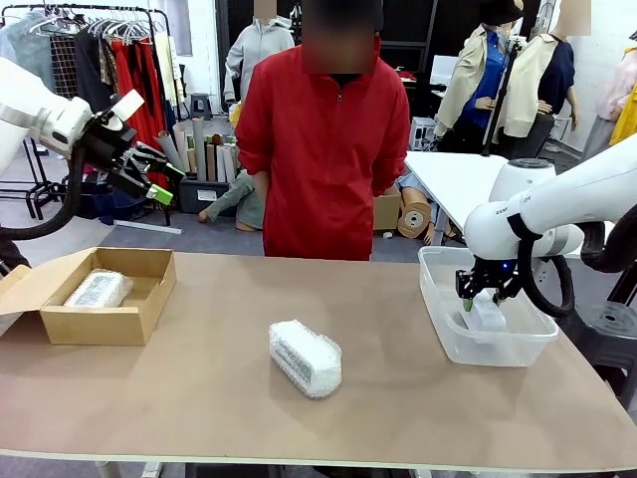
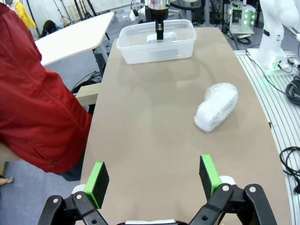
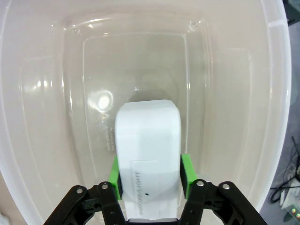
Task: Separate and place wrapped and unwrapped clocks.
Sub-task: If the picked Digital clock is wrapped, place it in the Package Box ; if not, place it in the Organizing box.
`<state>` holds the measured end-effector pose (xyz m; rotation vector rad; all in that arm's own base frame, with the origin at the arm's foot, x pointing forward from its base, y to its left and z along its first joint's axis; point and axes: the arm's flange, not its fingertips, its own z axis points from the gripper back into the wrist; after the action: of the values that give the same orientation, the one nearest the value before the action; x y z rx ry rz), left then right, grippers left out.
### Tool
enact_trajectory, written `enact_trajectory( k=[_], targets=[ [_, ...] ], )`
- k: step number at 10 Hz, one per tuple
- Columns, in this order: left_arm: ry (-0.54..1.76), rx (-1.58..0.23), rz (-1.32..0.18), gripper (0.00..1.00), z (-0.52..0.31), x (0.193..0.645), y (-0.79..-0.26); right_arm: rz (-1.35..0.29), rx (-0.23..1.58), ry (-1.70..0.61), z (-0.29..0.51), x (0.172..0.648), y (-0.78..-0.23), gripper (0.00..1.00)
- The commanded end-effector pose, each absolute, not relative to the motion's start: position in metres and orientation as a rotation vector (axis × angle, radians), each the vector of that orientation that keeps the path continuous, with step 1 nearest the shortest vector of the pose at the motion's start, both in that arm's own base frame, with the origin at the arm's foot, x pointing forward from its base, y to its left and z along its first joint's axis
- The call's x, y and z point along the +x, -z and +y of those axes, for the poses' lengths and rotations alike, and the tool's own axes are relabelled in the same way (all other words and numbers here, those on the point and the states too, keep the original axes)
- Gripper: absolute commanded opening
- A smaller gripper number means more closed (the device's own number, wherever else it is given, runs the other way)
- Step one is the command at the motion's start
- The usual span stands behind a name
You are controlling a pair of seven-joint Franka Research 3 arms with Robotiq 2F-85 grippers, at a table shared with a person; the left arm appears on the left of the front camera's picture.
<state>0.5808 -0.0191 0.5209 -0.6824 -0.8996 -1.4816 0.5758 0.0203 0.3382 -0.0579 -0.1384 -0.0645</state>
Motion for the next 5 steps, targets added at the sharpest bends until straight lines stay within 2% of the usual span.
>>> enact_trajectory(
  k=[1, 5],
  targets=[
    [1.484, -0.679, -0.904, 1.00, -0.018, 0.580, -0.523, -0.130, -0.040, 0.080, 0.023, 0.577, -0.347, 1.00],
    [1.484, -0.679, -0.904, 1.00, -0.018, 0.580, -0.523, -0.097, -0.047, 0.087, 0.027, 0.577, -0.378, 1.00]
  ],
)
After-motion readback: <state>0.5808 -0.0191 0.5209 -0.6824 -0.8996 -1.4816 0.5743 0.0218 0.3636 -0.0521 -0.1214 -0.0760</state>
